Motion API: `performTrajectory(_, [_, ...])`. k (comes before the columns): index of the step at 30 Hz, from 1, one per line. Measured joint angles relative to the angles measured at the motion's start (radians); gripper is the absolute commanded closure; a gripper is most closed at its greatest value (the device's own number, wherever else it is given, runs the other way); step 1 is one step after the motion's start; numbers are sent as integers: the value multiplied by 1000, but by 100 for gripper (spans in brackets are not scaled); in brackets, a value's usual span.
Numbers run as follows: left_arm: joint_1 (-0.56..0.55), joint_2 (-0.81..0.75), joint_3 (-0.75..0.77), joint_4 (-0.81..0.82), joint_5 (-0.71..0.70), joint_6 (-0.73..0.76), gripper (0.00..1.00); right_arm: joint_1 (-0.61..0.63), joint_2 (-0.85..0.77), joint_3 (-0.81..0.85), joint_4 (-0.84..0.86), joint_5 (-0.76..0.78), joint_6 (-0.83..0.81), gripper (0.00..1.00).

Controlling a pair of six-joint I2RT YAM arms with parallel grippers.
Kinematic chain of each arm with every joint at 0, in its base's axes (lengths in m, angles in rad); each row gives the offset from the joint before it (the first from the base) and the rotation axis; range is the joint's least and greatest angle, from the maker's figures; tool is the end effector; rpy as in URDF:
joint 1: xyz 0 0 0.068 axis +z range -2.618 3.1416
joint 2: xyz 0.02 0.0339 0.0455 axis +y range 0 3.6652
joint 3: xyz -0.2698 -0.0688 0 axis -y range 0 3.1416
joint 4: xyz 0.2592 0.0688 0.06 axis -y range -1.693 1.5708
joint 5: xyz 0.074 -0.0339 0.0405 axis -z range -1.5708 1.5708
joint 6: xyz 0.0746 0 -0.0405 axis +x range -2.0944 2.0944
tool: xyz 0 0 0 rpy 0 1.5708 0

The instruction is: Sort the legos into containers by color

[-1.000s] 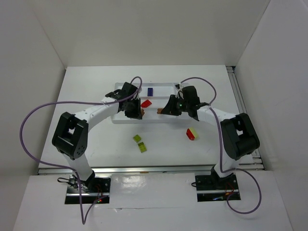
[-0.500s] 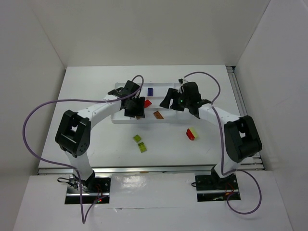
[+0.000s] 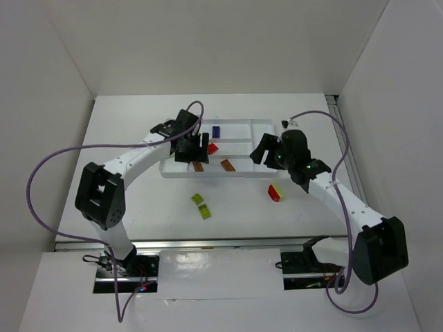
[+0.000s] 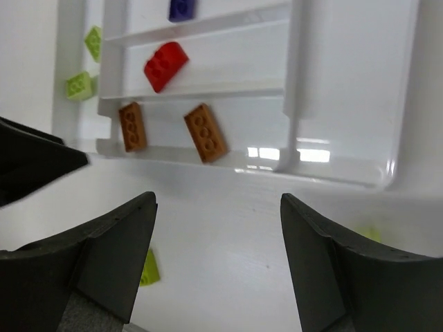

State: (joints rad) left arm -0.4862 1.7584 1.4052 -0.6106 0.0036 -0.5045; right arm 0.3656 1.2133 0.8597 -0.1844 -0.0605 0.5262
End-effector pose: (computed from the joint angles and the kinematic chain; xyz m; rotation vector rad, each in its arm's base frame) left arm 0.3703 -0.1960 0.2232 -0.0222 2.5820 -0.3885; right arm 0.2945 0.1176 0.2567 0.1366 2.1609 0.5892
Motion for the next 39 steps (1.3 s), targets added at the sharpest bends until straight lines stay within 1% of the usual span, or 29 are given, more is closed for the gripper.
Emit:
performTrajectory(8, [-10, -208, 63, -40, -53, 1, 23, 21, -171, -220, -163, 67, 111, 22])
performTrajectory(11, [-24, -282, 38, -35, -69, -8, 24, 102, -179, -268, -180, 55, 130, 22])
performTrajectory(13, [-34, -330, -23, -44, -97, -34, 26, 217, -152, -263, -171, 76, 133, 19])
performTrajectory(15, [-42, -365, -97, -73, -133, -71, 30, 374, -74, -219, -171, 105, 130, 14])
performTrajectory(19, [-9, -372, -183, -195, -207, -157, 30, 655, 184, -19, -170, 219, 97, 7])
performTrajectory(21, [20, -379, -184, -246, -241, -187, 30, 729, 282, 66, -166, 260, 70, 5])
performTrajectory(22, [31, -389, -184, -256, -253, -201, 30, 756, 325, 100, -160, 274, 55, 3])
performTrajectory(24, [58, -418, -178, -275, -274, -216, 30, 780, 384, 143, -157, 296, 26, 3])
performTrajectory(29, [118, -482, -140, -288, -295, -233, 30, 781, 491, 189, -151, 323, -23, 3])
performTrajectory(30, [128, -487, -137, -288, -295, -235, 30, 780, 510, 195, -148, 325, -28, 10])
performTrajectory(34, [163, -489, -137, -294, -288, -236, 30, 780, 565, 205, -134, 322, -45, 16])
performTrajectory(36, [178, -490, -137, -296, -286, -235, 30, 780, 576, 205, -130, 317, -48, 21])
performTrajectory(37, [183, -490, -137, -296, -285, -234, 30, 780, 578, 206, -127, 316, -50, 31])
performTrajectory(39, [191, -491, -137, -295, -279, -233, 30, 780, 579, 206, -119, 318, -51, 37])
